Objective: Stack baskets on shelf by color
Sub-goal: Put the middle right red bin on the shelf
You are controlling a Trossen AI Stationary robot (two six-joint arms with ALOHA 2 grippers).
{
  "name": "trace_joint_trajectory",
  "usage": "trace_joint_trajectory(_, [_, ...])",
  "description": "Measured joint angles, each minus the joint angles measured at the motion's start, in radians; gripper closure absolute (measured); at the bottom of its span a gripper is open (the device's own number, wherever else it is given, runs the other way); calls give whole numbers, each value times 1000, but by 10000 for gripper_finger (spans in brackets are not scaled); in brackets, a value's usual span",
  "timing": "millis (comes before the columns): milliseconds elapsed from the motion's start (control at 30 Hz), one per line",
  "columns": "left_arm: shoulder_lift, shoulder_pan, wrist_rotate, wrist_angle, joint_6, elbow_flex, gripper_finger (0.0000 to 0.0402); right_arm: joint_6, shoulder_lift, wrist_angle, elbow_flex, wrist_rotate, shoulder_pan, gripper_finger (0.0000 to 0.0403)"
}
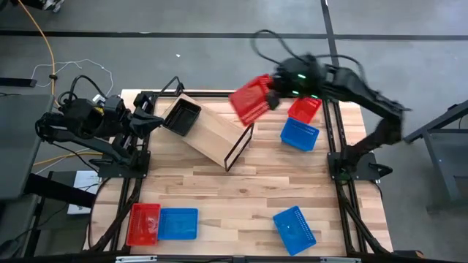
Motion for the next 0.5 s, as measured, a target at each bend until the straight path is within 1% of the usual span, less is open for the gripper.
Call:
trace_joint_trajectory(167, [0, 0, -18, 1, -1, 0, 401, -136, 255, 11, 188, -142, -52, 403])
trace_joint_trajectory(367, [0, 0, -34, 21, 0, 0, 401, -184, 516, 11, 365, -302, -66, 403])
trace_joint_trajectory(500, [1, 0, -55, 21, 0, 0, 401, -184, 639, 8, 433, -353, -64, 403])
